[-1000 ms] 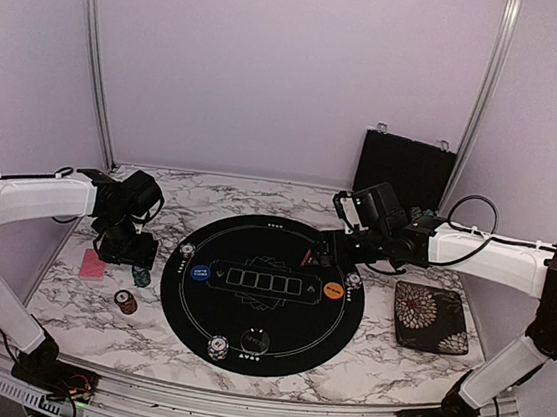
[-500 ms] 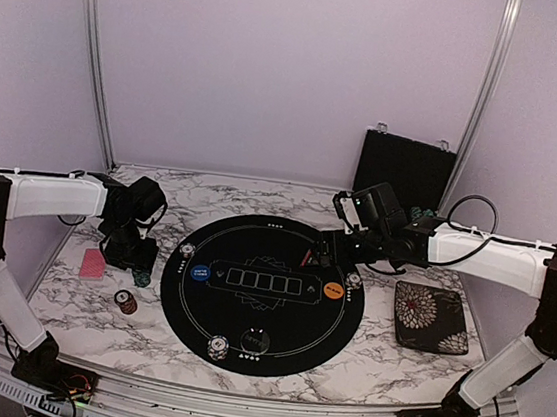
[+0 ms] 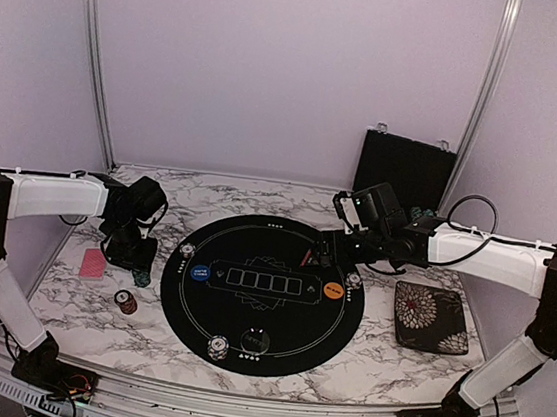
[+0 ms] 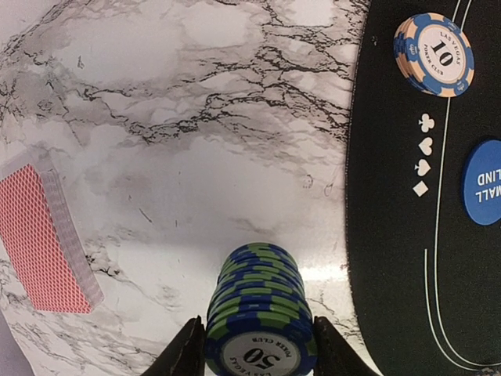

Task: Distribute texas hold em gaming equipment
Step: Pick up the pile of poker chips from the pile of poker chips.

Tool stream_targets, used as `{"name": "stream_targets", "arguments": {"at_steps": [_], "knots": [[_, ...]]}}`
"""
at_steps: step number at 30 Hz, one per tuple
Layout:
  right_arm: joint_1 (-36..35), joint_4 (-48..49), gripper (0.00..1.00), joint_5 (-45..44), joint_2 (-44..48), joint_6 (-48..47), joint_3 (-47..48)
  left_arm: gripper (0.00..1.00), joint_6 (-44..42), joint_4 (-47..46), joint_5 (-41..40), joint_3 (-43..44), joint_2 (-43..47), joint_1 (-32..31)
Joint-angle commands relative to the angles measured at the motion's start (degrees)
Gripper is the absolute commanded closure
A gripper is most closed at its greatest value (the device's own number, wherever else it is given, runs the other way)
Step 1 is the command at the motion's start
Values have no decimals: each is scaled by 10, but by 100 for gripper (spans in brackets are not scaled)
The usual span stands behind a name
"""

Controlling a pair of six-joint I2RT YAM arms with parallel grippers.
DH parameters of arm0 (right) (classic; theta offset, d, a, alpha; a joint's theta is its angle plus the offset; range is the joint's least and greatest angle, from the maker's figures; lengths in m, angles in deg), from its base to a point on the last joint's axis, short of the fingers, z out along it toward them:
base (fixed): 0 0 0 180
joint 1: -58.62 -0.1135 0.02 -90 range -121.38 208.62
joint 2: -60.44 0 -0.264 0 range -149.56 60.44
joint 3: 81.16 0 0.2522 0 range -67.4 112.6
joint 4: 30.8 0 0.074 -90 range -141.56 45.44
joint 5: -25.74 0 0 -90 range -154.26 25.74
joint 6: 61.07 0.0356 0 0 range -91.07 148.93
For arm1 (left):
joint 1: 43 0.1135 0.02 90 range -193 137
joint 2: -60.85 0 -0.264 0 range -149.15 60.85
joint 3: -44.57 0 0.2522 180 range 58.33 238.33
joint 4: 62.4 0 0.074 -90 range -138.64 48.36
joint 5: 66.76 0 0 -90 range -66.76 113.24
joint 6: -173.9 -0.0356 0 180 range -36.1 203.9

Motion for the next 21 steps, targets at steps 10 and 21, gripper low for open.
{"name": "stream_targets", "arguments": {"at_steps": [10,21], "knots": [[-5,8,12,-8,-2,6,7,56,-5,-6,2,-3,-7,4],[-5,7,12,-9,-3,7,11,53,-7,-8,0,-10,-4,4]]}}
